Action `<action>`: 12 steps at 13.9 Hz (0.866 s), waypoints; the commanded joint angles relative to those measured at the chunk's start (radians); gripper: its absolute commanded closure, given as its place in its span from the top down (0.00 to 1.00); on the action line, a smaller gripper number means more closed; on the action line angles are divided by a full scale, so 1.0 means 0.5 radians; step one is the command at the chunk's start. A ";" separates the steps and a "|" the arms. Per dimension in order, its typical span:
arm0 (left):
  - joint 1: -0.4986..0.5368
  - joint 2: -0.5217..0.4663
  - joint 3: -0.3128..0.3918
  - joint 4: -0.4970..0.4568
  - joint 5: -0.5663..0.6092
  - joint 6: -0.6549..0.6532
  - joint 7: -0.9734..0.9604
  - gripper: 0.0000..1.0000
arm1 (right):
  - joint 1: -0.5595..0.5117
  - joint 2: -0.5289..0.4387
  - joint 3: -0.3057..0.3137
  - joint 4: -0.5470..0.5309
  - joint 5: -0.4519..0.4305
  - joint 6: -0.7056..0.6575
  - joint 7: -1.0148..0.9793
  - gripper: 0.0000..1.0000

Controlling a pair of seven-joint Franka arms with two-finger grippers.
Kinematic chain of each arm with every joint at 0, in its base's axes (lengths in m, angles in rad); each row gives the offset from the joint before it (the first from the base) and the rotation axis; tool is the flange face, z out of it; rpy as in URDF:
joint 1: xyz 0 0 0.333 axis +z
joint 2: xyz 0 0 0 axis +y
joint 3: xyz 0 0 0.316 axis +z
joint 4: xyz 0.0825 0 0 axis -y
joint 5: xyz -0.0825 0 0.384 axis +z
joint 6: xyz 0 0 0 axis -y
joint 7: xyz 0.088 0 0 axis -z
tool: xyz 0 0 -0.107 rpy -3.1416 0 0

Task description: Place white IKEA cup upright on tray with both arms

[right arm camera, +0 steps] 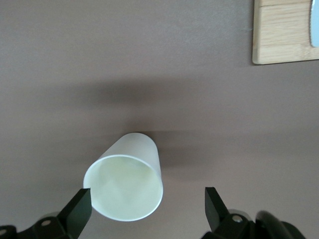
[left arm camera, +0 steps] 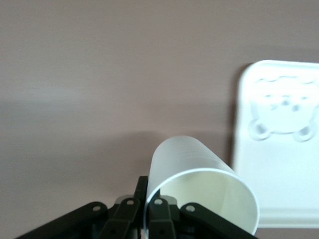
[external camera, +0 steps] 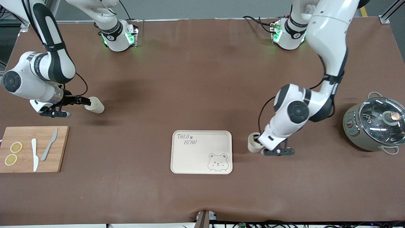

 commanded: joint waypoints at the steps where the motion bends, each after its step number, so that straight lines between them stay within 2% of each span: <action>1: -0.157 0.250 0.011 0.318 -0.036 -0.054 -0.310 0.00 | -0.044 -0.042 0.024 -0.208 0.023 0.276 -0.050 0.88; 3: -0.200 0.262 0.011 0.315 -0.039 -0.054 -0.449 0.00 | -0.031 -0.011 0.027 -0.309 0.023 0.476 -0.050 0.67; 5: -0.262 0.281 0.011 0.315 -0.070 -0.054 -0.529 0.00 | -0.001 0.004 0.027 -0.328 0.023 0.499 -0.050 0.11; 6: -0.268 0.287 0.011 0.312 -0.070 -0.054 -0.548 0.00 | 0.002 0.007 0.027 -0.328 0.023 0.499 -0.050 0.00; 12: -0.335 0.327 0.011 0.309 -0.073 -0.054 -0.674 0.00 | 0.005 -0.008 0.030 -0.295 0.023 0.447 -0.038 0.00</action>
